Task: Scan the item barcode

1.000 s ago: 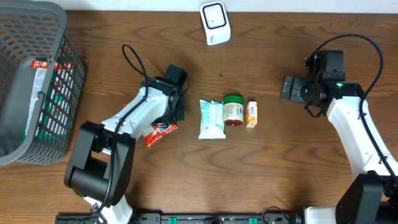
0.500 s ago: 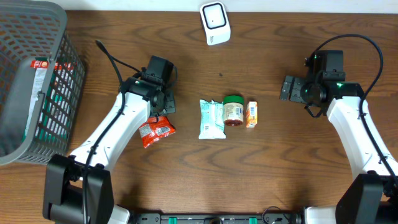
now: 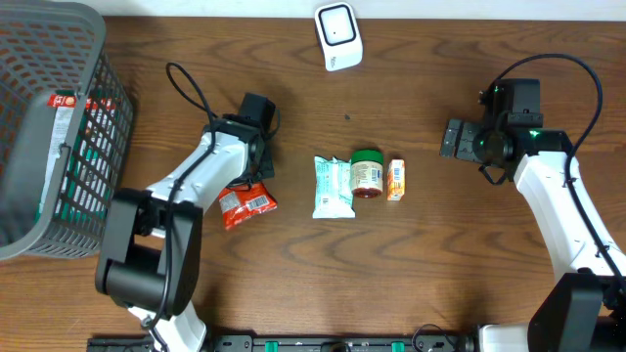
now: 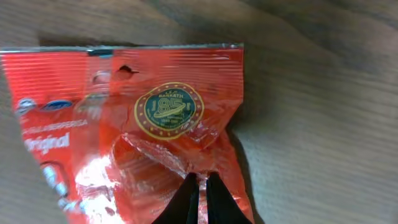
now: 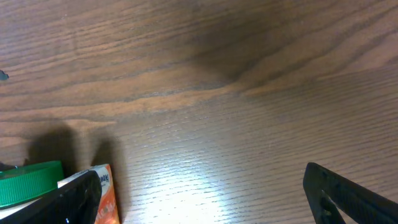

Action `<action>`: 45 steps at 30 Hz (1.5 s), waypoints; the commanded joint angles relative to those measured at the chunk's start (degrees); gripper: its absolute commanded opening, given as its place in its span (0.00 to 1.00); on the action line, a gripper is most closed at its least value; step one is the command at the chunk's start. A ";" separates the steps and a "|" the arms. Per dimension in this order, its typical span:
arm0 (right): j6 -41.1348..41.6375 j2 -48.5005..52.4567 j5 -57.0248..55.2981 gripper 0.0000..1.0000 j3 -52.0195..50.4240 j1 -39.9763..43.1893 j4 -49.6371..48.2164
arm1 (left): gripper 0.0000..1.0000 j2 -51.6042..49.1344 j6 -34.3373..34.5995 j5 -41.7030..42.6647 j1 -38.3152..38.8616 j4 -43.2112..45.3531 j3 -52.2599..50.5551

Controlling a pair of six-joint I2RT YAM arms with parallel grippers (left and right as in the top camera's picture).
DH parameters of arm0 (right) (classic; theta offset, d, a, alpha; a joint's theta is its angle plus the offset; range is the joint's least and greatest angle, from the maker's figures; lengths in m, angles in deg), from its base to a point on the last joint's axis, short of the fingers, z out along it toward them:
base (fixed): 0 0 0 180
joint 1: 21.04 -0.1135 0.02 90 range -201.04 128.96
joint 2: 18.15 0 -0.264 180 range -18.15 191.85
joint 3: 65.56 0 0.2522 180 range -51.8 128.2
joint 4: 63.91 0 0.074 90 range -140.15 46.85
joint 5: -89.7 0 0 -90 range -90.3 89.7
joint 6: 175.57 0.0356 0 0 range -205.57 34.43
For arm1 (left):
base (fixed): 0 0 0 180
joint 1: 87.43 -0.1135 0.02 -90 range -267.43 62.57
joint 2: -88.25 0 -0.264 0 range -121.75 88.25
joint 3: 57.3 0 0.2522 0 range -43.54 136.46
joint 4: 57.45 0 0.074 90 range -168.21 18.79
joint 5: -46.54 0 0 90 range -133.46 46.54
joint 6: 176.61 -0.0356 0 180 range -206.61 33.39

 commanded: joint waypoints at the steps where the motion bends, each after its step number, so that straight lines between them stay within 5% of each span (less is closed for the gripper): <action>1: -0.39 -0.85 -0.48 0.99 0.68 0.20 0.02 | 0.09 0.76 0.07 -1.53 -1.55 1.18 0.79; 9: -0.39 -0.85 -0.48 0.99 0.68 0.20 0.02 | 0.17 8.39 0.33 3.93 -1.75 -4.26 2.64; 14: -0.39 -0.85 -0.46 0.99 0.68 0.20 0.02 | 0.08 8.17 0.31 4.15 -0.74 -8.31 -0.11; 28: -0.39 -0.85 -0.48 0.99 0.68 0.20 0.02 | 0.08 9.31 0.24 8.04 1.03 -0.02 -8.96; 36: -0.39 -0.85 -0.46 0.99 0.68 0.20 0.02 | 0.17 19.76 0.31 -0.50 0.81 0.31 -4.04; 37: -0.39 -0.85 -0.46 0.99 0.68 0.20 0.02 | 0.27 20.44 0.31 -2.45 0.66 0.07 -4.04; 45: -0.39 -0.85 -0.46 0.99 0.68 0.20 0.02 | 0.36 17.33 2.27 -4.24 -5.27 -3.72 -5.01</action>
